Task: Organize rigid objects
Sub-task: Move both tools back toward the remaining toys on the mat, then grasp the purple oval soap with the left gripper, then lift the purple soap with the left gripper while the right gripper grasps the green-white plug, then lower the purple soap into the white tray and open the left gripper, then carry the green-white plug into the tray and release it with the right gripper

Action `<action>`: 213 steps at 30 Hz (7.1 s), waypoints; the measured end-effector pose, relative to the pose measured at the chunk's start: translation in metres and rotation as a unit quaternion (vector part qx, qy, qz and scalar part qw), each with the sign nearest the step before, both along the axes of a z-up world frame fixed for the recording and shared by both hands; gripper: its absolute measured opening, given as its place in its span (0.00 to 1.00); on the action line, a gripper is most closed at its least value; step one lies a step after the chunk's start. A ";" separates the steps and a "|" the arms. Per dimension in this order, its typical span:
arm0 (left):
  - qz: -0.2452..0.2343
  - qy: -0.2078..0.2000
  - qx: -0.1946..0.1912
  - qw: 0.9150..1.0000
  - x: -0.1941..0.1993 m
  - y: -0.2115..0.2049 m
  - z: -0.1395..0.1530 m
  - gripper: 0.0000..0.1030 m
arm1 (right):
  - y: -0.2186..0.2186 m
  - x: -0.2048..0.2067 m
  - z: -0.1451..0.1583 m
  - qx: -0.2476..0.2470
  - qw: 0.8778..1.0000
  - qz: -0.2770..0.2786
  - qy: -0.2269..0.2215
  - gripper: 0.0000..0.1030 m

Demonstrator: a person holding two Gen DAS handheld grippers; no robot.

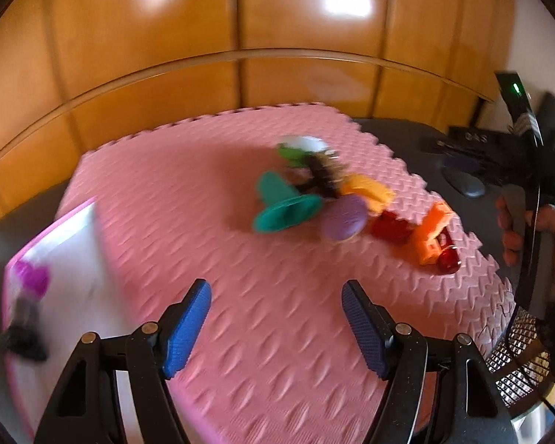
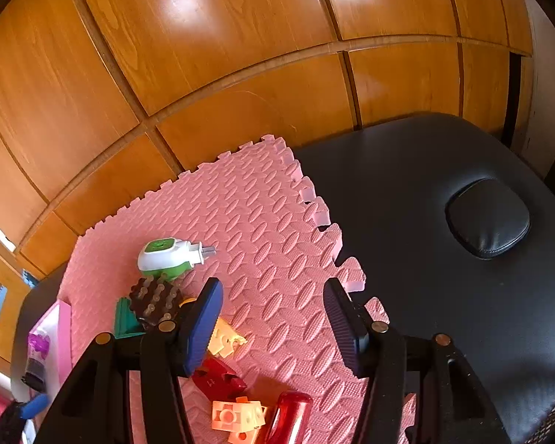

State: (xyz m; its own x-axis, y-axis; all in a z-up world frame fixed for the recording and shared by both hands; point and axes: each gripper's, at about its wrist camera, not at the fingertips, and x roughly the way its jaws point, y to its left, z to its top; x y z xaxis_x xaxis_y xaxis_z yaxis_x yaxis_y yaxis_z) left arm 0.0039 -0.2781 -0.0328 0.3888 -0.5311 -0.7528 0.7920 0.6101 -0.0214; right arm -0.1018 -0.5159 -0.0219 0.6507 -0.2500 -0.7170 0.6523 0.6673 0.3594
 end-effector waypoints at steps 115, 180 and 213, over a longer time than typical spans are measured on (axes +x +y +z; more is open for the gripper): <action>0.088 0.013 -0.068 0.994 -0.009 0.059 0.008 0.41 | 0.098 0.070 -0.009 0.047 0.960 0.273 0.029 0.51; 0.310 -0.017 -0.025 0.950 0.046 0.194 0.004 0.60 | 0.111 0.073 -0.008 0.001 0.957 0.287 0.053 0.51; 0.336 -0.036 -0.034 0.940 0.027 0.223 0.005 0.71 | 0.198 0.091 0.032 0.041 0.927 0.372 0.004 0.51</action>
